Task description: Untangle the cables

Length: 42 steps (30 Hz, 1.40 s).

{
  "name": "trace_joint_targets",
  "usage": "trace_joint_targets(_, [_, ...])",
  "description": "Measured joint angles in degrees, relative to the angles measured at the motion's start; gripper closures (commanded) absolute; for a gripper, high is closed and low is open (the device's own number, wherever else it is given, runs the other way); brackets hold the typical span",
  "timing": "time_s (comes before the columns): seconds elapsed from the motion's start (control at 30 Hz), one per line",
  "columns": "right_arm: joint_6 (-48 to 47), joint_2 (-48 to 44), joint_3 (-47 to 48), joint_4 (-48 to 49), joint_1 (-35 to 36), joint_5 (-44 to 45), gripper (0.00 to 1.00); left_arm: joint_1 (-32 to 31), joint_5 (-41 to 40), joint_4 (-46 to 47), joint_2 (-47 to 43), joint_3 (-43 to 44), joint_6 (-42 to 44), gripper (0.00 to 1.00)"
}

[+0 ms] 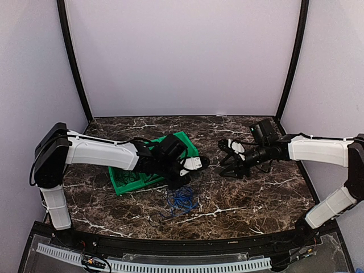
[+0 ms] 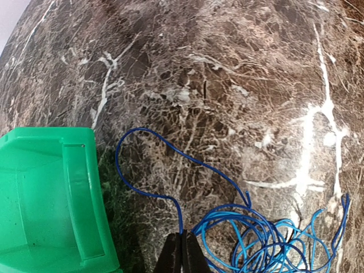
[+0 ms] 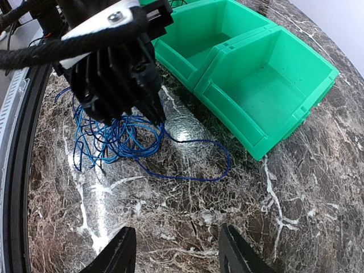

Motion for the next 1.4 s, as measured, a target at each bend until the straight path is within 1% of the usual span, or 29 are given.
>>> trace_joint_targets(0.2, [0.09,-0.02,0.0,0.02,0.0,0.07,0.5,0.0,-3.06,1.44,-1.33,0.07,-4.87,1.0])
trace_joint_targets(0.37, [1.99,-0.63,0.11,0.15,0.0,-0.31,0.53,0.0,-3.65,5.95,-9.11,0.04,-13.97,1.0])
trace_joint_targets(0.5, [6.47,-1.27,2.47,0.07,0.31,-3.74,0.55,0.0,-3.26,11.89,-15.78,-0.02,-22.99,1.0])
trace_joint_targets(0.57, [8.94,-1.51,4.42,0.26,1.27,-4.76,0.52,0.0,-3.17,14.21,-17.97,-0.13,-26.99,1.0])
trace_joint_targets(0.73, [14.67,-0.81,8.81,3.15,7.82,-3.43,0.43,0.0,-3.85,18.58,-20.96,-3.96,-34.93,1.0])
trace_joint_targets(0.8, [16.33,1.79,10.67,4.44,10.43,-2.78,0.41,0.0,-4.85,19.71,-21.62,-6.19,-37.57,1.0])
trace_joint_targets(0.9, [18.97,8.13,13.29,6.27,13.2,-2.27,0.4,0.0,-6.51,21.29,-22.84,-9.57,-41.11,1.0])
trace_joint_targets(1.0, [22.82,11.93,11.91,10.58,14.43,-2.56,0.39,0.0,-8.2,22.38,-25.11,-11.78,-43.91,1.0])
trace_joint_targets(1.07, [26.4,11.96,9.4,14.29,14.56,-3.96,0.44,0.0,-9.07,23.37,-27.06,-12.66,-45.48,1.0])
trace_joint_targets(1.17, [31.69,13.38,9.55,19.85,14.67,-5.05,0.53,0.0,-10.34,24.83,-29.99,-13.62,-47.6,1.0])
trace_joint_targets(1.2, [33.44,14.12,9.81,22.1,14.69,-5.2,0.55,0.0,-10.82,25.62,-31.08,-14.1,-48.33,1.0])
trace_joint_targets(1.33, [39.19,18.1,11.91,28.3,14.73,-5.53,0.53,0.0,-12.52,27.15,-34.95,-16.13,-50.42,1.0])
trace_joint_targets(1.4, [41.44,19.85,12.5,30.77,14.75,-5.55,0.5,0.0,-13.31,27.47,-36.44,-16.79,-51.23,1.0])
